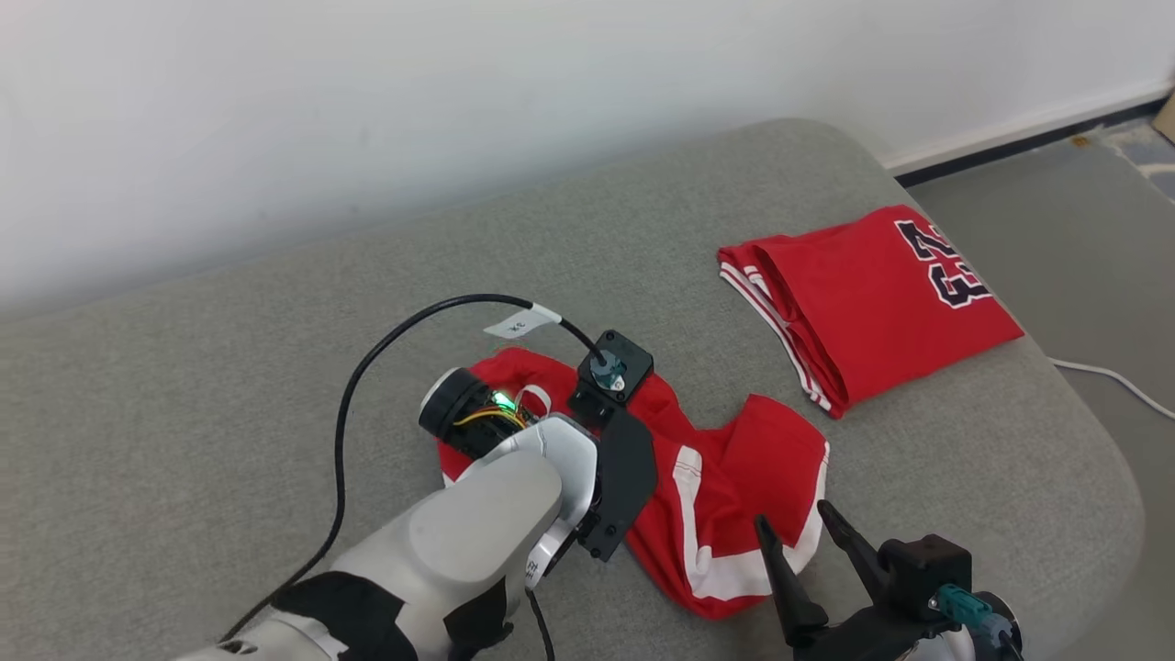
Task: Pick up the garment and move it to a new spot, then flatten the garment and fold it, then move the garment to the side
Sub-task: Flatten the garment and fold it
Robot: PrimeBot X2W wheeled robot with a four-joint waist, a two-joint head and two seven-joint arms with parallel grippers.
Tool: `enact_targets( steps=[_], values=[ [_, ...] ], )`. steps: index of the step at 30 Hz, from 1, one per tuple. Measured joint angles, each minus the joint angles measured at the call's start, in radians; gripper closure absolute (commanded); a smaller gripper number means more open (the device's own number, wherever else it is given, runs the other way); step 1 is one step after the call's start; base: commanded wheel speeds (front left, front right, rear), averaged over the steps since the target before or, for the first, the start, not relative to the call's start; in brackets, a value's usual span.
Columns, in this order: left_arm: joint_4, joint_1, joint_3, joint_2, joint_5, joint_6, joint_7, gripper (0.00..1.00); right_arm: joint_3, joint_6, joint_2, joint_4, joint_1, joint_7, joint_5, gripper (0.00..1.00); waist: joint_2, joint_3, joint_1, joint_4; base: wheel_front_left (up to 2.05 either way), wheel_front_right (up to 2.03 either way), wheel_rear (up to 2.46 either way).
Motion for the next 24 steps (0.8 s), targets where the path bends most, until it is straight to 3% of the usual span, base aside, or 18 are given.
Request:
enact_targets(
  steps=[4, 13, 14, 15, 16, 17, 20, 24],
  values=[
    [0.012, -0.02, -0.006, -0.001, 0.008, -0.001, 0.028, 0.0, 0.024, 0.0, 0.0, 0.002, -0.001, 0.001, 0.003, 0.0, -0.0001, -0.021, -0.0002, 0.006, 0.0, 0.0, 0.0],
    [0.105, -0.027, 0.004, -0.002, -0.02, -0.001, 0.074, 0.0, 0.013, 0.0, 0.0, 0.009, -0.001, -0.011, 0.011, 0.0, -0.0001, 0.006, -0.0001, -0.053, 0.0, 0.0, 0.0],
    [0.11, -0.027, 0.004, -0.001, -0.022, -0.002, 0.082, 0.11, 0.013, 0.0, 0.0, 0.01, -0.001, -0.015, 0.013, 0.0, 0.0, 0.013, -0.0001, -0.059, 0.0, 0.0, 0.0],
    [0.116, -0.026, 0.005, -0.001, -0.027, -0.004, 0.082, 0.56, 0.013, 0.0, 0.0, 0.011, -0.001, -0.018, 0.014, 0.0, 0.0, 0.02, 0.0, -0.065, 0.0, 0.0, 0.0],
    [0.119, -0.026, 0.006, -0.001, -0.034, -0.01, 0.082, 0.84, 0.013, 0.0, 0.001, 0.012, -0.001, -0.019, 0.014, 0.0, -0.0001, 0.027, 0.0, -0.07, 0.0, 0.0, 0.0],
    [0.122, -0.026, 0.007, -0.001, -0.039, -0.01, 0.08, 1.0, 0.011, 0.0, 0.0, 0.013, -0.002, -0.022, 0.014, 0.0, 0.0, 0.034, -0.0001, -0.074, 0.0, 0.0, 0.0],
    [0.119, -0.027, 0.031, -0.002, -0.06, -0.012, 0.038, 1.0, -0.001, 0.0, 0.0, 0.016, -0.002, -0.028, 0.018, 0.0, 0.0, 0.051, 0.0, -0.077, 0.0, 0.0, 0.0],
    [0.083, -0.021, 0.142, 0.0, -0.133, 0.03, -0.122, 1.0, -0.013, 0.0, 0.001, 0.018, -0.002, -0.03, 0.017, 0.0, -0.0001, 0.055, 0.0, -0.058, 0.0, 0.0, 0.0]
  ],
)
